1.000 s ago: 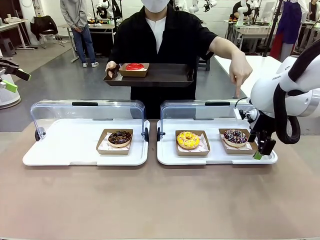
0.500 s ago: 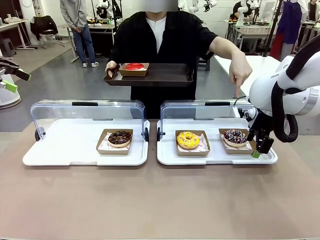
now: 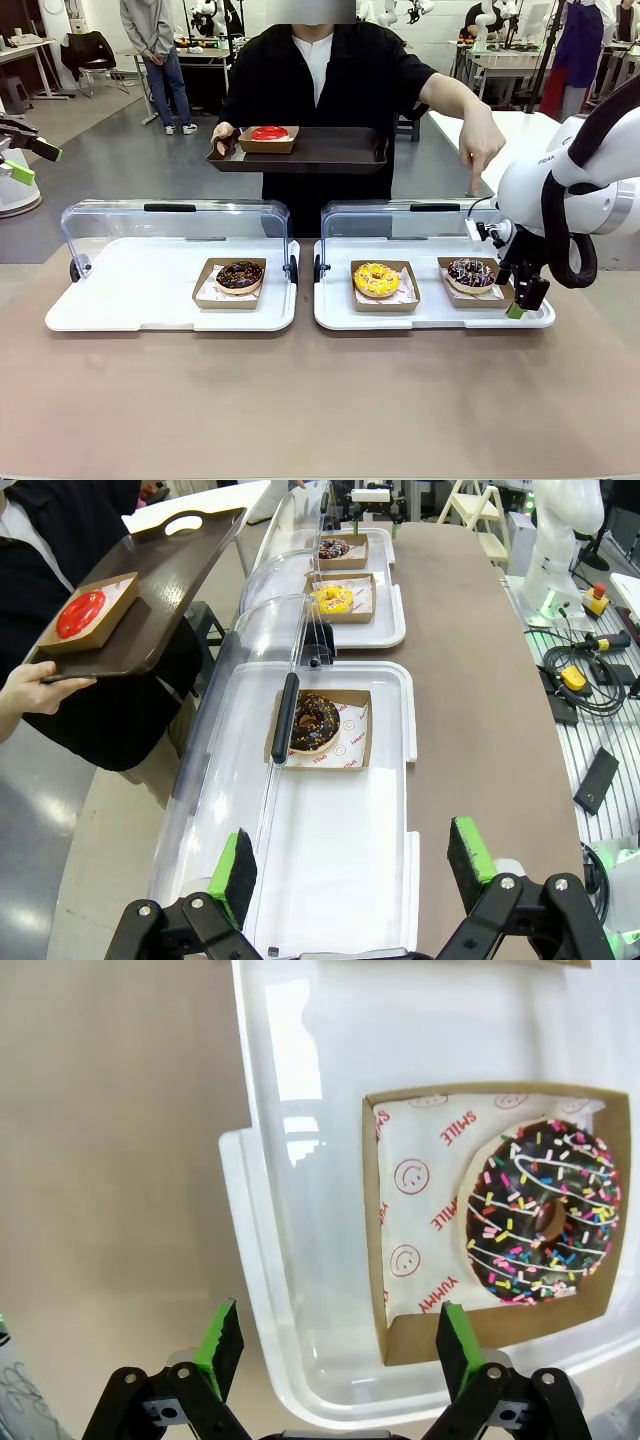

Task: Provide the desired donut to the person.
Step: Pick up and lift the Paper togo box containing the Donut pointed at by the person.

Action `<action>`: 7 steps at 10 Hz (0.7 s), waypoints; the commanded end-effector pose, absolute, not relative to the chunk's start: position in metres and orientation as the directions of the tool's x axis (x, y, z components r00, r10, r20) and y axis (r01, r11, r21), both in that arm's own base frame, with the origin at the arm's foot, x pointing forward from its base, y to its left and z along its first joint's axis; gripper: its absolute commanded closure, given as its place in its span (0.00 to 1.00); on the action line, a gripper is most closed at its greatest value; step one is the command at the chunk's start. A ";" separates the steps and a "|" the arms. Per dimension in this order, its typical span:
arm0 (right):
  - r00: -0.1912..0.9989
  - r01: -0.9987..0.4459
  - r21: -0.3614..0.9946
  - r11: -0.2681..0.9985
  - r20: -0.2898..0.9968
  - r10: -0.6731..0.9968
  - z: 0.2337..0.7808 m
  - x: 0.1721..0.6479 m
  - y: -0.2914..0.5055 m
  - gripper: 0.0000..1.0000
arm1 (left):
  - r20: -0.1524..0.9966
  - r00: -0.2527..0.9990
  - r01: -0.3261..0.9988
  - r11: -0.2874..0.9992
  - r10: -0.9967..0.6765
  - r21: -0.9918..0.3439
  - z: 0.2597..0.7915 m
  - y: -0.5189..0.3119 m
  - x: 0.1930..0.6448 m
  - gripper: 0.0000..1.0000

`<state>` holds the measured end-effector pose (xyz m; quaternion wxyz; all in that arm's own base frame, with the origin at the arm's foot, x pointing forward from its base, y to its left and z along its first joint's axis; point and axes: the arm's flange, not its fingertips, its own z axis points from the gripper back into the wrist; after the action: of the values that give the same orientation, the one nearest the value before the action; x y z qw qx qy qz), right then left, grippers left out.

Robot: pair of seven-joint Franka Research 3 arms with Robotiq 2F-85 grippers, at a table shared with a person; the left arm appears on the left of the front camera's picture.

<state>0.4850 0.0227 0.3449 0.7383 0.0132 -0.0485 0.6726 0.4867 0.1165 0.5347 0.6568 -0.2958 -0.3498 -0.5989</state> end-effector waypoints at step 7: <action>0.135 -0.984 -0.102 0.144 0.097 0.986 0.326 0.514 0.008 0.00 | 0.824 0.039 0.994 0.108 -0.565 0.027 0.536 0.117 0.487 0.00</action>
<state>0.5105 0.0061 0.3288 0.7492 -0.0060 -0.0579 0.6598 0.4867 0.1165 0.5347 0.6568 -0.2958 -0.3498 -0.5989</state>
